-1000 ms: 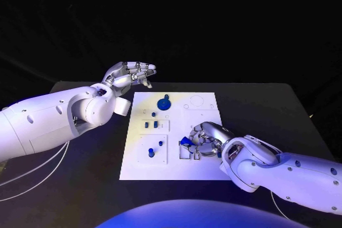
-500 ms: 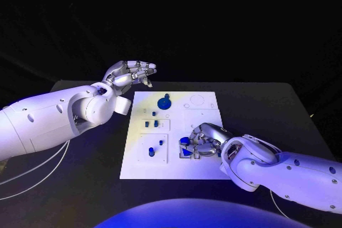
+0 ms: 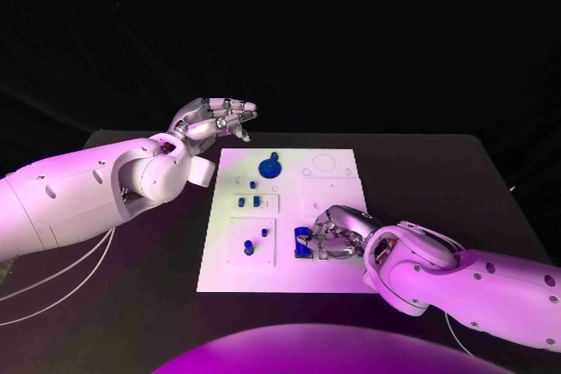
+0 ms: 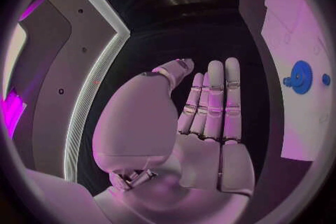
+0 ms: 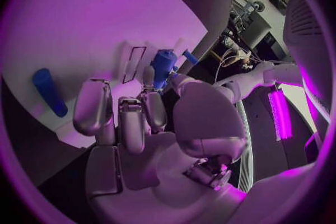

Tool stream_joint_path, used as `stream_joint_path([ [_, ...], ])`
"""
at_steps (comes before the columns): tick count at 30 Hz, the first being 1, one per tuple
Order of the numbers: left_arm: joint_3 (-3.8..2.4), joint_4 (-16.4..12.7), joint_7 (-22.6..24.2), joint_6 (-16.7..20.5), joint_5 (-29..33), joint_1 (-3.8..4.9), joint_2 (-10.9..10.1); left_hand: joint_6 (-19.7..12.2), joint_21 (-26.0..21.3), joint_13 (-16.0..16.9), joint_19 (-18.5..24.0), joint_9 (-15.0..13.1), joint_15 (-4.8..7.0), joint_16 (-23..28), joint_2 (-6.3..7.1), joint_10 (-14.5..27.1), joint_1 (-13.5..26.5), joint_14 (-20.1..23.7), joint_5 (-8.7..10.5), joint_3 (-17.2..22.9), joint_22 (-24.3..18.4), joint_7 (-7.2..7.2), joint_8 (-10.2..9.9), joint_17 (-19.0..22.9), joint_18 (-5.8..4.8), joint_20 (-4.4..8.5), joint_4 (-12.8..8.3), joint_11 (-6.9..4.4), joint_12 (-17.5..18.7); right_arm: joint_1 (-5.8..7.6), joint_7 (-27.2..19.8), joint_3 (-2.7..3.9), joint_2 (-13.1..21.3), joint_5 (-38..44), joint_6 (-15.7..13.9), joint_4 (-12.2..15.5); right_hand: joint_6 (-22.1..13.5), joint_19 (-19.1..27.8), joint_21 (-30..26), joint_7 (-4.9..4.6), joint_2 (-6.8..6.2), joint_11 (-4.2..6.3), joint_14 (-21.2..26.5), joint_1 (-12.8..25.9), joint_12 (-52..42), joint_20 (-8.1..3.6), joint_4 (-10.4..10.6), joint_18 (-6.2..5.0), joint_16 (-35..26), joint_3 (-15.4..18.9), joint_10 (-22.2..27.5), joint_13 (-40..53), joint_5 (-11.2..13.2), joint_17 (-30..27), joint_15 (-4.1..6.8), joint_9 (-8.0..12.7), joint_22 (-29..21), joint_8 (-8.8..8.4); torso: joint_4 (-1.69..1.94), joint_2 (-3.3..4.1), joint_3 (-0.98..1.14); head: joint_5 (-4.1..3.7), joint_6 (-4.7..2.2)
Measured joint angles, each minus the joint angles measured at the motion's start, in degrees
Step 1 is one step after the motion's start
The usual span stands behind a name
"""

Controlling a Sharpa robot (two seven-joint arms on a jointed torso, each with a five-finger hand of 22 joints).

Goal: Assemble the parts on the task board

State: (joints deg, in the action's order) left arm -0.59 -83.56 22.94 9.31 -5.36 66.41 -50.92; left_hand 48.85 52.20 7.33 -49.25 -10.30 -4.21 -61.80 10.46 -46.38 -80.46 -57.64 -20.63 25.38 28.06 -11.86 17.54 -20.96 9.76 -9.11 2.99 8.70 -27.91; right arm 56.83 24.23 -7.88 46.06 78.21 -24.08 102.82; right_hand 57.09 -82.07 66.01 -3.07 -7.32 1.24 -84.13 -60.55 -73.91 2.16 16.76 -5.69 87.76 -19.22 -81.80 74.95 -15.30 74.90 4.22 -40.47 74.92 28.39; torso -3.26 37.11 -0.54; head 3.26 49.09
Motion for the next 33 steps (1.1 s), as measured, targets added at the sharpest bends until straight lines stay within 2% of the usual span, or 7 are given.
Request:
stream_joint_path([
  [7,0.00,0.01,-0.03,0.00,0.00,0.00,-0.01,0.00,0.00,0.00,0.00,0.00,0.00,0.00,0.00,0.00,0.00,0.00,0.00,0.00,0.00,0.00,0.00,0.00,0.01,0.00,0.00,0.00,0.00,-0.03,0.08,-0.04,0.06,0.06,0.12,-0.02,0.00,-0.20,0.00,0.00,0.56,0.00,0.21,3.50,0.00,-0.20,0.06,0.00,0.00,0.30,0.00,-0.01,2.37,0.05,0.20,0.01,-0.01,0.22,0.01,-0.01,0.00,0.01,0.01],
  [9,0.00,0.01,-0.04,0.00,0.00,0.00,-0.01,0.00,0.00,0.00,0.00,0.00,0.00,0.00,0.00,0.00,0.00,0.00,0.00,0.00,0.00,0.00,0.00,0.00,0.00,0.00,0.00,0.00,0.00,-0.05,0.08,-0.06,0.16,0.09,0.10,-0.02,0.00,-0.20,-0.18,0.00,0.41,0.00,0.21,5.41,0.00,-0.20,-0.02,0.00,0.00,1.60,0.00,-0.01,-0.98,0.05,0.20,-0.10,-0.01,0.42,0.01,-0.02,0.00,0.01,-0.01],
  [11,0.00,0.02,-0.05,0.00,0.00,0.00,-0.01,0.00,0.00,0.00,0.00,0.00,0.00,0.00,0.00,0.00,0.00,0.00,0.00,0.00,0.00,0.00,0.00,0.00,0.01,0.00,0.00,0.00,0.00,-0.06,0.07,-0.06,0.28,0.12,0.05,0.02,0.00,-0.20,-0.23,0.01,0.44,0.00,0.21,5.46,0.00,-0.20,0.00,0.00,0.00,1.75,0.00,-0.01,-1.78,0.05,0.20,-0.14,-0.01,0.42,0.01,-0.02,0.00,0.00,-0.02],
  [20,0.00,0.01,-0.10,0.00,0.00,0.00,-0.09,0.00,0.00,0.01,0.00,0.00,0.00,0.00,0.00,0.00,0.00,0.00,0.00,0.00,0.00,0.00,0.00,0.06,0.00,0.00,0.00,0.00,0.00,0.13,-0.64,-0.01,2.21,0.47,-1.44,1.34,-0.20,0.02,-0.67,0.20,0.42,0.00,0.21,5.57,0.65,-0.42,-0.31,-0.01,0.00,2.06,0.01,-0.02,-2.40,0.04,0.20,-0.13,-0.02,0.42,-0.02,-0.02,-0.01,0.04,-0.10],
  [23,0.00,0.01,-0.12,0.01,0.00,0.00,-0.12,0.00,0.00,0.01,0.00,0.00,0.00,0.00,0.00,-0.01,0.00,0.00,0.00,0.00,0.00,0.00,0.00,0.06,0.00,0.00,0.00,0.00,0.00,0.50,-1.45,0.03,3.21,0.63,-2.38,1.89,-0.52,0.02,-0.73,0.28,-0.38,0.00,0.21,4.72,0.88,-0.42,-0.31,-0.01,0.00,2.06,0.01,-0.02,-2.50,0.04,0.20,-0.13,-0.02,0.42,-0.03,-0.05,-0.01,0.05,-0.11],
  [29,0.00,0.00,-0.14,0.02,0.00,0.00,-0.17,0.00,0.00,0.01,0.00,0.00,0.00,0.00,0.00,-0.01,0.00,0.00,0.00,0.00,0.00,0.00,0.00,0.05,0.00,0.00,0.00,0.00,0.00,1.17,-5.13,0.08,4.68,0.52,-4.50,2.24,-2.91,0.46,-2.65,-0.47,-0.60,-0.56,0.21,-2.73,3.84,-0.38,-1.86,-0.01,0.00,1.17,1.80,-0.62,-3.06,0.04,0.20,0.25,0.03,-0.24,-0.03,-0.05,-0.03,0.10,-0.11],
  [33,0.00,0.00,-0.15,0.02,0.00,0.00,-0.18,0.00,0.00,0.01,0.00,0.00,0.00,0.00,0.00,-0.01,0.00,0.00,0.00,0.00,0.00,0.00,0.00,0.05,0.00,0.00,0.00,0.00,0.00,1.37,-8.67,0.08,5.58,0.36,-5.89,2.20,-5.07,0.96,-3.81,-1.59,-0.70,-1.56,0.21,-10.15,5.34,0.12,-5.27,-0.02,0.00,-2.28,3.21,-1.56,2.36,0.03,-0.44,1.64,0.03,-2.58,0.00,-0.05,-0.03,0.14,-0.12],
])
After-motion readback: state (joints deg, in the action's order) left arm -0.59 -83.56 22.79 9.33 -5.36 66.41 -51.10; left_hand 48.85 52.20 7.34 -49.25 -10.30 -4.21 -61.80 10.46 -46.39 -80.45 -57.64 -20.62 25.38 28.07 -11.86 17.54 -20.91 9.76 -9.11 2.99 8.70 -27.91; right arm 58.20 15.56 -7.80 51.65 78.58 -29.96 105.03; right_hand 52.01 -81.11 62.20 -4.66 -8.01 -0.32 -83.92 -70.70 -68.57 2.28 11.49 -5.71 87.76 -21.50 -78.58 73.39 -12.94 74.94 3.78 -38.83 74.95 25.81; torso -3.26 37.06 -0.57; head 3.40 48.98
